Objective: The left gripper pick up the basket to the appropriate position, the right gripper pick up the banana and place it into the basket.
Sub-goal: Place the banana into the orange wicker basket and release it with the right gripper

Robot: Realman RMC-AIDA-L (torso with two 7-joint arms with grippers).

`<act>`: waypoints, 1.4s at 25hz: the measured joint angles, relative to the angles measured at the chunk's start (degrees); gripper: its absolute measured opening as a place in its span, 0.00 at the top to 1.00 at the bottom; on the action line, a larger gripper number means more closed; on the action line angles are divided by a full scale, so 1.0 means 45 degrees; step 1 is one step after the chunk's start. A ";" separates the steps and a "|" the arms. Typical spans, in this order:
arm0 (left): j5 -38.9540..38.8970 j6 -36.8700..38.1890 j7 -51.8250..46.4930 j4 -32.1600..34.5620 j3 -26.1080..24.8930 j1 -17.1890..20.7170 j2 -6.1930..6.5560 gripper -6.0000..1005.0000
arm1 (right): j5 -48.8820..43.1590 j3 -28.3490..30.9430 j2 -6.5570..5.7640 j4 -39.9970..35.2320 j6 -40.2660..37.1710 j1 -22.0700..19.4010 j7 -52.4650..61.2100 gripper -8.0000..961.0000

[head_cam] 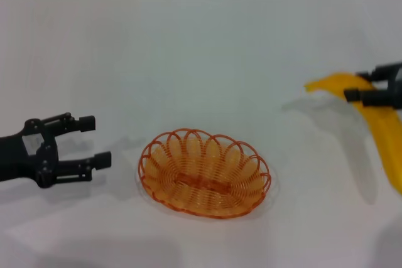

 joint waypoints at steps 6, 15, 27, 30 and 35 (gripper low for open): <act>0.1028 0.0064 0.0052 0.0001 0.0123 0.0074 -0.0001 0.12 | 0.2802 0.0132 -0.0406 -0.0375 -0.2850 0.0397 -0.0044 0.48; 0.1652 0.0006 0.0098 0.0044 0.0071 -0.0037 -0.0002 0.12 | 0.4056 -0.0168 0.0382 -0.0388 -0.5265 0.1933 -0.0089 0.48; 0.1611 -0.0271 0.0066 -0.0007 0.0045 -0.0211 -0.0036 0.11 | 0.4192 -0.3641 0.1082 0.3260 -0.2124 0.3847 -0.0362 0.47; 0.1609 -0.0338 0.0034 -0.0030 0.0058 -0.0298 -0.0050 0.12 | 0.4633 -0.4516 0.1093 0.3923 -0.0825 0.3973 -0.0304 0.47; 0.1593 -0.0346 0.0002 -0.0058 0.0006 -0.0407 -0.0060 0.12 | 0.4963 -0.5526 0.1106 0.4714 0.0680 0.3984 -0.0017 0.47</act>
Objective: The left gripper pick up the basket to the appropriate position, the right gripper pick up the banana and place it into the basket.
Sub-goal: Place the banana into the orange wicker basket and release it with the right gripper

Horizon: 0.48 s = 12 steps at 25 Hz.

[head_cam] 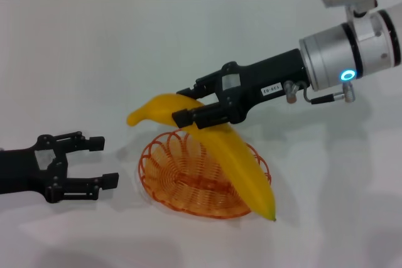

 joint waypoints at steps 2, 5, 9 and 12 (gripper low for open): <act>-0.0002 -0.0003 -0.0002 -0.0074 -0.0001 -0.0051 0.0002 0.12 | 0.0078 -0.0254 0.0027 0.0167 0.0108 0.0002 -0.0002 0.47; 0.0000 -0.0033 -0.0005 -0.0284 -0.0001 -0.0123 0.0041 0.12 | 0.0172 -0.0789 0.0063 0.0253 0.0168 0.0045 0.0007 0.47; 0.0016 -0.0167 -0.0032 -0.0299 -0.0001 -0.0135 0.0036 0.12 | 0.0234 -0.1156 0.0062 0.0276 0.0184 0.0109 0.0041 0.47; 0.0028 -0.0215 -0.0060 -0.0299 -0.0001 -0.0137 0.0023 0.12 | 0.0394 -0.1421 0.0062 0.0290 0.0193 0.0112 0.0001 0.47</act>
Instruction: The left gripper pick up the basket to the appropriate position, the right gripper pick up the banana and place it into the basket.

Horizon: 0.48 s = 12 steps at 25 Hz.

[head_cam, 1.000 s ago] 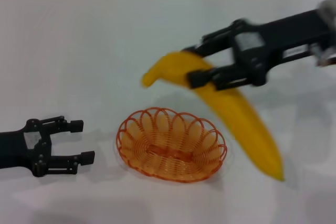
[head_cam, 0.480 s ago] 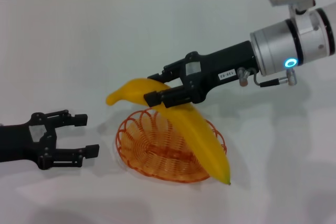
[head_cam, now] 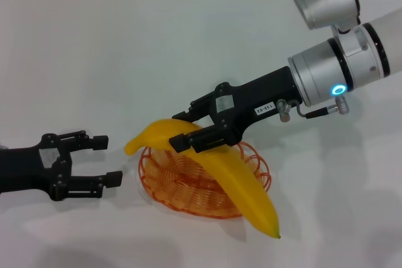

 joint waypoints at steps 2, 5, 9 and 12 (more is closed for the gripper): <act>-0.0014 -0.0002 -0.0008 0.0000 0.0000 -0.0010 -0.0006 0.12 | 0.0108 -0.0052 -0.0001 0.0011 0.0071 -0.0013 -0.0018 0.47; -0.0024 -0.0006 -0.0066 0.0002 0.0000 -0.0016 -0.0006 0.12 | 0.0206 -0.0064 -0.0001 0.0027 0.0278 -0.0072 -0.0056 0.47; -0.0024 -0.0007 -0.0088 0.0006 0.0000 -0.0024 -0.0004 0.12 | 0.0230 -0.0072 -0.0001 0.0082 0.0388 -0.0093 -0.0104 0.47; -0.0024 -0.0007 -0.0088 0.0006 0.0000 -0.0045 -0.0004 0.12 | 0.0235 -0.0076 -0.0001 0.0185 0.0391 -0.0090 -0.0105 0.39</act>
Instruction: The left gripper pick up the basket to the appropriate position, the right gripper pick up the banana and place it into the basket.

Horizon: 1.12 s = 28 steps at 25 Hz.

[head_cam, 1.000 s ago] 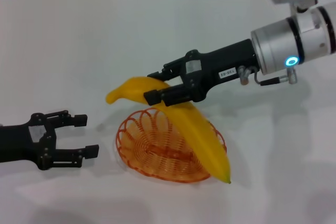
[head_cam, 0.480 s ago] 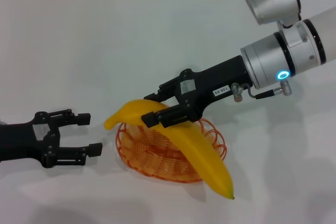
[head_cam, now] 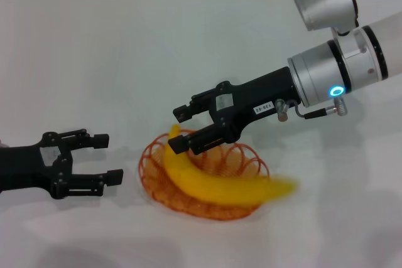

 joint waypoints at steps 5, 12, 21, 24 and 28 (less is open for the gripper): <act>0.0000 0.0000 0.0000 0.0000 0.0000 -0.0011 0.0000 0.12 | 0.0001 0.0087 -0.0016 -0.0006 -0.0053 0.0000 0.0030 0.26; 0.0002 -0.0003 -0.0001 0.0000 0.0000 0.0021 0.0012 0.12 | 0.0308 0.0128 -0.0107 -0.0160 -0.0225 -0.0124 0.0003 0.20; 0.0003 -0.0020 0.0006 0.0000 -0.0033 0.0065 0.0021 0.11 | 0.0332 0.0306 -0.0280 -0.2551 -0.1928 -0.1759 -0.0034 0.21; -0.0009 -0.0020 0.0034 0.0001 -0.0039 0.0112 0.0021 0.12 | 0.0358 0.0782 -0.0366 -0.3912 -0.2477 -0.2949 -0.0478 0.21; -0.0028 -0.0020 0.0088 0.0000 -0.0039 0.0142 0.0023 0.12 | 0.0305 0.1640 -0.0562 -0.4326 -0.2707 -0.4172 -0.2667 0.21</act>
